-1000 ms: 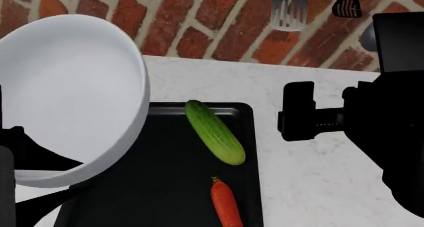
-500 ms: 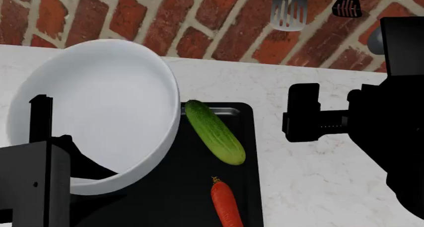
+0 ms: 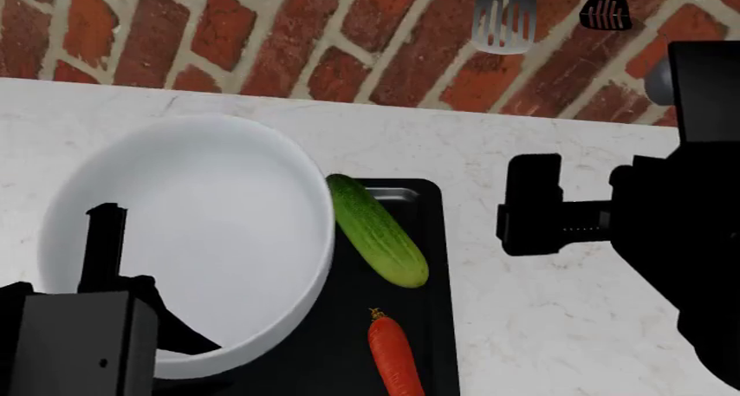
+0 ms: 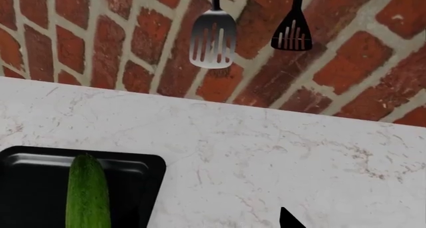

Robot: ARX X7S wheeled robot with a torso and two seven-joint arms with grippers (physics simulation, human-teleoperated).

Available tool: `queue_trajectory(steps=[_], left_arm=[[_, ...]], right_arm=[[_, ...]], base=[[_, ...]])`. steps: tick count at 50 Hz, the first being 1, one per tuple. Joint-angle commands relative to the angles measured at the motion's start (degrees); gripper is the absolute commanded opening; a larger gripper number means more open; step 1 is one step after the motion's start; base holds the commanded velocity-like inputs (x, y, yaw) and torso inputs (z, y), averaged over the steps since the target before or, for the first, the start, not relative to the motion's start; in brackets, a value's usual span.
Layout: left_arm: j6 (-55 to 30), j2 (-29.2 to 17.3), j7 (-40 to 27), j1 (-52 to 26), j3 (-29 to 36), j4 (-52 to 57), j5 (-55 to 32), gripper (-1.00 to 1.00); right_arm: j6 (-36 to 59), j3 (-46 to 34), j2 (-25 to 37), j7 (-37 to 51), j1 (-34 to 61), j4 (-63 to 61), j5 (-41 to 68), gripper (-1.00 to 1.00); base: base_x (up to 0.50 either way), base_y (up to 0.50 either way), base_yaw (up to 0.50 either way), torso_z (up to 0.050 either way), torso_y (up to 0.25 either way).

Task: Place the two vegetables and bowl onto the tray for setting up a vegetable dip station.

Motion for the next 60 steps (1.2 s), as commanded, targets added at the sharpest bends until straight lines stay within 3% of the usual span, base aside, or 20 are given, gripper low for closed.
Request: queue_trajectory(steps=[1,53,54,60], left_arm=[[0.0,0.6,0.0,-0.3,1.0,0.2,1.4,-1.0],[1.4,2.0,0.1,1.7,6.1,-1.3,5.1,-1.0],[1.5,2.1,-0.1,1.7,6.1,-1.5,5.3,1.0],[1.7,2.0,-0.5,1.6,5.4,-1.6,5.1,1.0]], right_arm=[[-0.6,0.2,0.5,-0.3,-0.9,-0.4,-0.1,1.0],[-3.6,0.8,2.0,-1.8,-5.2,-1.5,-0.7,1.0],[-3.6,0.8,2.0,-1.9,-5.3,-1.5,-0.8,1.0],[-3.7,0.6,1.7,-2.4,-5.4,-1.2,-1.2,1.0]], base=[[0.0,0.0,0.0,0.0,0.0],[0.0,0.0,0.0,0.0,0.0],[0.01,0.0,0.0,0.0,0.0],[0.0,0.0,0.0,0.0,0.0]])
